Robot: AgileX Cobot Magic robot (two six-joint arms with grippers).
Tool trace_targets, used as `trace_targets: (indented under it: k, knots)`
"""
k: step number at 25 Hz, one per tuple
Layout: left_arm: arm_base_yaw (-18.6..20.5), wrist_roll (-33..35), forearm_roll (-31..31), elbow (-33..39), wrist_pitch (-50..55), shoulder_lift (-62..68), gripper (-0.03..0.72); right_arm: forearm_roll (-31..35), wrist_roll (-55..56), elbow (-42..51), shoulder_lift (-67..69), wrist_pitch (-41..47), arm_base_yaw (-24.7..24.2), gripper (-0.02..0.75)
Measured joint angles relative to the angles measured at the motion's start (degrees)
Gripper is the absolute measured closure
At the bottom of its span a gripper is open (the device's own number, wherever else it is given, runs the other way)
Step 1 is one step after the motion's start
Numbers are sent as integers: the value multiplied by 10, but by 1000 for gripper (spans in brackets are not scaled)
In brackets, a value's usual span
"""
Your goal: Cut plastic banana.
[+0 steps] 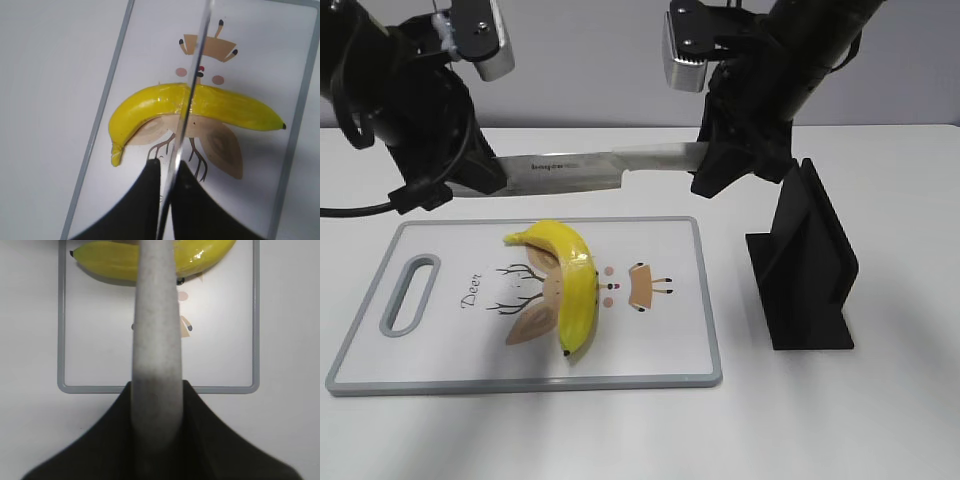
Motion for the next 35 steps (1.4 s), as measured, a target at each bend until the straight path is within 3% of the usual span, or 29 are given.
trace_targets:
  k: [3,5,7,8,10,16,22,25,31,35]
  knots:
    - [0,-8,-6,0,-9,0,537,2,7,1,0,8,0,573]
    - [1,-11,-8,0,-19,-1,384,0,9,3,1,10,0,573]
    - [1,-13,-12,0,-23,-1,176,-2,10,3,1,15,0,573]
    - [1,-13,-15,0,-26,-1,107,-3,10,3,1,16,0,574]
    - [1,-13,-19,0,-31,-1,42,-7,10,3,1,16,0,574]
    - [1,-32,-23,0,-36,-14,21,-11,30,3,1,17,0,574]
    - [12,-89,-30,0,-49,-80,52,-24,162,2,1,16,0,574]
    - [38,-174,-27,0,-60,-104,73,-31,274,-5,2,14,0,574]
    - [130,-411,15,0,-43,-116,92,-106,481,-49,2,13,0,575]
    - [175,-489,66,0,51,-116,96,-122,571,-68,0,27,0,575]
